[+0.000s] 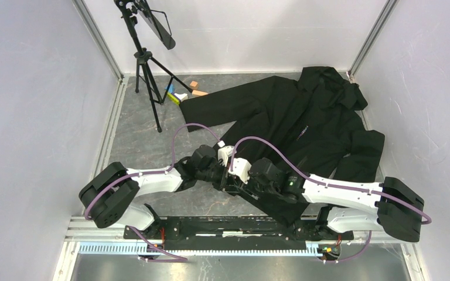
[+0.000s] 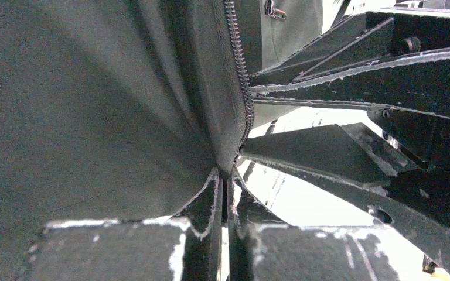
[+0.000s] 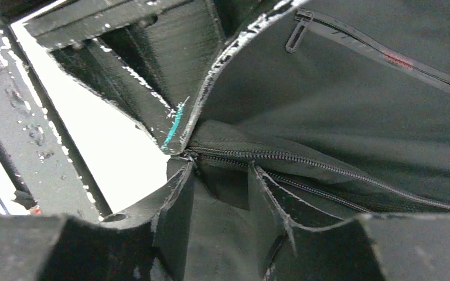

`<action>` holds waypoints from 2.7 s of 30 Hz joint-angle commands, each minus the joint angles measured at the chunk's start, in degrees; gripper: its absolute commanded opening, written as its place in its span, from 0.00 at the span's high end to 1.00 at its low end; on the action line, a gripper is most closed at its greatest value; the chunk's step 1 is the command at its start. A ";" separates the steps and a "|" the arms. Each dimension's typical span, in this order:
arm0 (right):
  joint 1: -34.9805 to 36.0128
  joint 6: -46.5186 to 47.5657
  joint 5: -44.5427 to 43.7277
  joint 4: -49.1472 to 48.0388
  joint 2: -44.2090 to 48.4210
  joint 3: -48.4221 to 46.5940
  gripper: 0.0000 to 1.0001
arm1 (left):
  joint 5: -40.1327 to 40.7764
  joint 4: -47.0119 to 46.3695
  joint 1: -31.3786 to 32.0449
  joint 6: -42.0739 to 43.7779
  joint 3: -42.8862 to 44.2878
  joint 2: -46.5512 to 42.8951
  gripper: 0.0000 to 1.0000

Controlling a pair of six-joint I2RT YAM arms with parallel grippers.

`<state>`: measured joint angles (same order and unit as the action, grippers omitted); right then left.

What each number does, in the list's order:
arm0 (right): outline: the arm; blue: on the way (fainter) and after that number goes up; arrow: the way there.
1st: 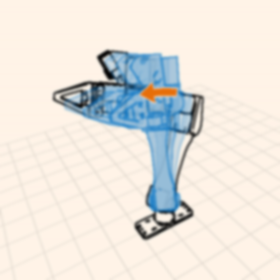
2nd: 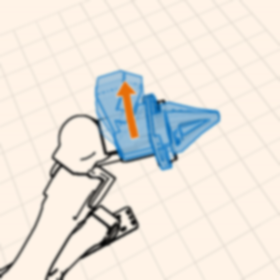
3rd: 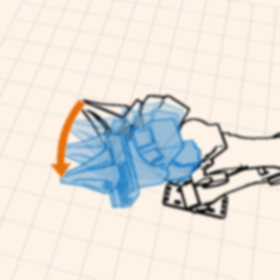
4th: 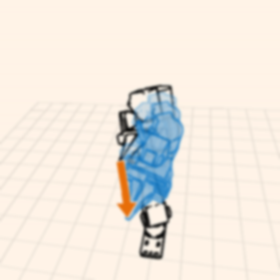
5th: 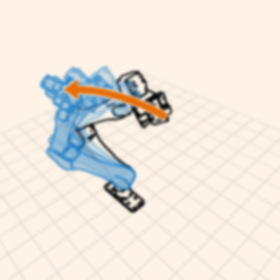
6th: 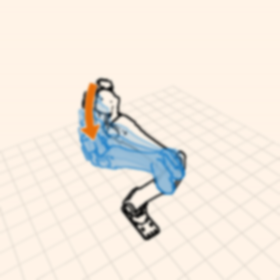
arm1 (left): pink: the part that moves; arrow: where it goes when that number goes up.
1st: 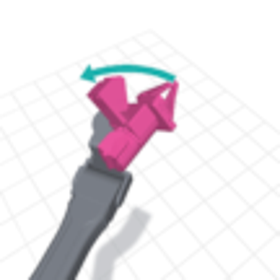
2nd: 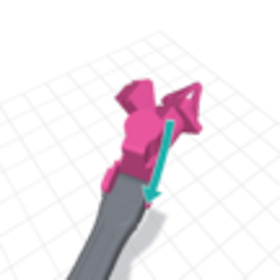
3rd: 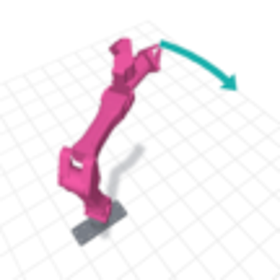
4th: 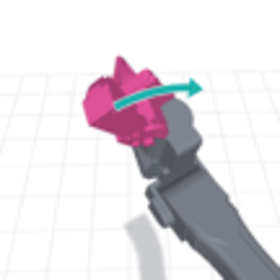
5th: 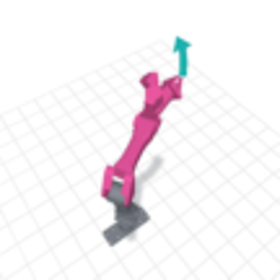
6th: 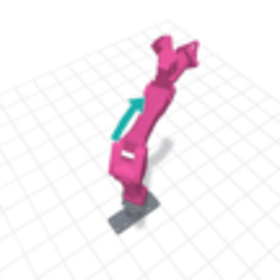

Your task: Zip up the jacket

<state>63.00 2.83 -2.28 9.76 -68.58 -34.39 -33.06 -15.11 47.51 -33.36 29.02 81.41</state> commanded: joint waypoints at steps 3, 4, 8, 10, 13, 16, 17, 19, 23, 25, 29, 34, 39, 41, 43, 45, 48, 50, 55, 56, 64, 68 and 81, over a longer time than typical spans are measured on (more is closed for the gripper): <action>0.89 -0.50 -4.52 -2.11 0.37 0.77 0.63 | -1.22 -0.79 0.31 0.33 -0.89 -1.09 0.98; 0.96 -0.54 -4.66 -2.11 0.37 0.73 0.65 | -1.22 -0.79 0.31 0.40 -0.92 -1.16 0.98; 1.38 -0.25 -3.56 -2.40 0.37 0.80 0.69 | -1.22 -0.79 0.31 0.31 -0.90 -1.13 0.98; 1.77 -0.13 -2.32 -3.05 0.50 1.31 0.67 | -1.26 -0.88 0.31 0.31 -0.90 -1.16 0.98; 2.14 0.07 -0.74 -3.83 0.39 1.98 0.63 | -1.22 -0.88 0.31 0.32 -0.92 -1.10 0.98; 2.38 0.42 0.19 -4.32 -0.13 2.33 0.62 | -1.30 -1.00 0.31 0.29 -0.89 -0.98 0.98; 2.47 0.49 0.14 -4.52 -0.16 2.59 0.61 | -1.39 -1.01 0.31 0.22 -0.89 -0.89 0.98; 2.64 0.78 -0.06 -5.35 -0.12 3.16 0.60 | -1.40 -1.06 0.33 0.22 -0.90 -0.97 0.98; 2.82 0.52 -0.59 -6.71 -0.75 3.20 0.65 | -1.50 -1.14 0.31 0.20 -0.95 -0.99 0.98; 2.98 0.42 -1.32 -6.77 -0.98 3.08 0.70 | -1.48 -1.22 0.30 0.06 -0.90 -0.99 0.98; 3.18 -0.49 -5.44 -5.75 0.01 2.69 0.86 | -1.34 -1.21 0.31 -0.12 -0.89 -0.92 0.98; 3.18 -1.81 -14.93 4.82 0.59 -3.62 1.00 | 0.03 0.52 0.39 0.03 -0.42 -1.12 0.98; 3.18 -2.74 -20.81 16.48 -2.19 -9.81 1.00 | 3.41 3.06 0.72 0.29 0.06 -1.75 0.98; 3.02 -2.62 -24.75 19.81 -2.75 -11.12 1.00 | 5.69 4.79 1.15 0.62 0.27 -2.29 0.98; 2.30 -1.69 -27.89 23.54 -3.70 -12.90 1.00 | 6.16 5.44 1.50 0.93 0.51 -2.77 0.98; 0.55 -0.65 -30.55 26.05 -4.38 -14.21 1.00 | 6.60 6.09 1.84 1.04 0.59 -3.31 0.98; -4.75 2.13 -34.77 29.22 -4.66 -15.70 1.00 | 6.43 6.41 1.96 1.12 0.20 -4.55 0.98; -8.12 6.41 -35.95 28.21 -3.87 -14.71 1.00 | 6.49 6.63 1.97 1.07 -0.39 -5.52 0.98; -17.07 13.80 -38.74 23.96 -5.78 -16.57 0.99 | 6.00 7.29 2.15 1.40 -1.12 -5.44 0.98; -18.70 14.32 -39.77 22.99 -6.89 -17.33 1.00 | 5.99 7.29 2.30 1.42 -1.07 -5.02 0.98; -31.58 17.33 -50.17 15.67 -20.21 -28.24 1.00 | 5.52 9.50 4.20 1.26 -0.58 -6.21 0.98; -39.05 23.25 -52.49 12.76 -27.67 -36.08 1.00 | 7.11 10.02 4.63 0.07 -1.78 -7.62 0.98; -51.96 41.40 -53.72 -5.49 -46.77 -57.34 0.99 | 13.03 21.11 4.88 0.23 -1.32 -9.10 0.98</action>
<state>14.39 36.05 -51.64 14.33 -111.18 -83.22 -21.47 -3.86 51.68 -33.95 27.03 73.43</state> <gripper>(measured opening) 0.010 0.044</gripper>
